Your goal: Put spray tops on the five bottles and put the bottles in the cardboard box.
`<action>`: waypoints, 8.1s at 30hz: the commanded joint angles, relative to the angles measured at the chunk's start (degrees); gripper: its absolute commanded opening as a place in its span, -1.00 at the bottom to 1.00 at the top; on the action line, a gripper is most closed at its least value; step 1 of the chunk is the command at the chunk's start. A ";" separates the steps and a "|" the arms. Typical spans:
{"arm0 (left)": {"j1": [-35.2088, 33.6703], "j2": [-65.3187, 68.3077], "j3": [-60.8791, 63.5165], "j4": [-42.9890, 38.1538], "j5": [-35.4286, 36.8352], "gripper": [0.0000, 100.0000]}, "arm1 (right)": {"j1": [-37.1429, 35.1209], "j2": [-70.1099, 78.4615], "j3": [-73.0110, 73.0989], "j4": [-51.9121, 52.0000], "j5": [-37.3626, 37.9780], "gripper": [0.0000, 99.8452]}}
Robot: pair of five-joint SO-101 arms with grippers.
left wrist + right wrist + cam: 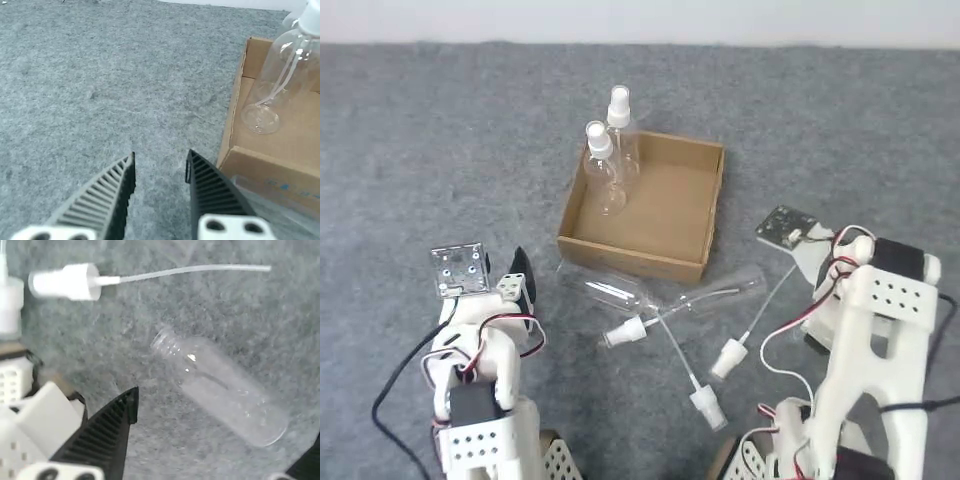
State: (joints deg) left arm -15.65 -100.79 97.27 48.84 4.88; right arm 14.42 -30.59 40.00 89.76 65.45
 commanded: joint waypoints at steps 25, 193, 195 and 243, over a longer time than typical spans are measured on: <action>-0.09 -0.97 -0.57 -0.35 0.26 -0.68 | 9.27 23.43 -3.34 -24.13 15.82 -0.25; -0.09 -0.97 -0.57 -0.18 0.18 -0.69 | -30.81 -47.87 13.98 -20.53 -51.69 -0.93; -0.09 -0.97 -0.57 -0.18 0.18 -0.69 | -32.22 -47.87 14.07 -22.81 -51.78 -0.93; 20.75 -0.70 -15.08 7.38 -24.26 -0.68 | -8.48 -73.27 33.93 -40.57 -64.09 -0.93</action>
State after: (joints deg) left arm -1.76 -100.79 89.80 51.74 -15.96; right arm 1.76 -103.21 74.64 51.08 5.14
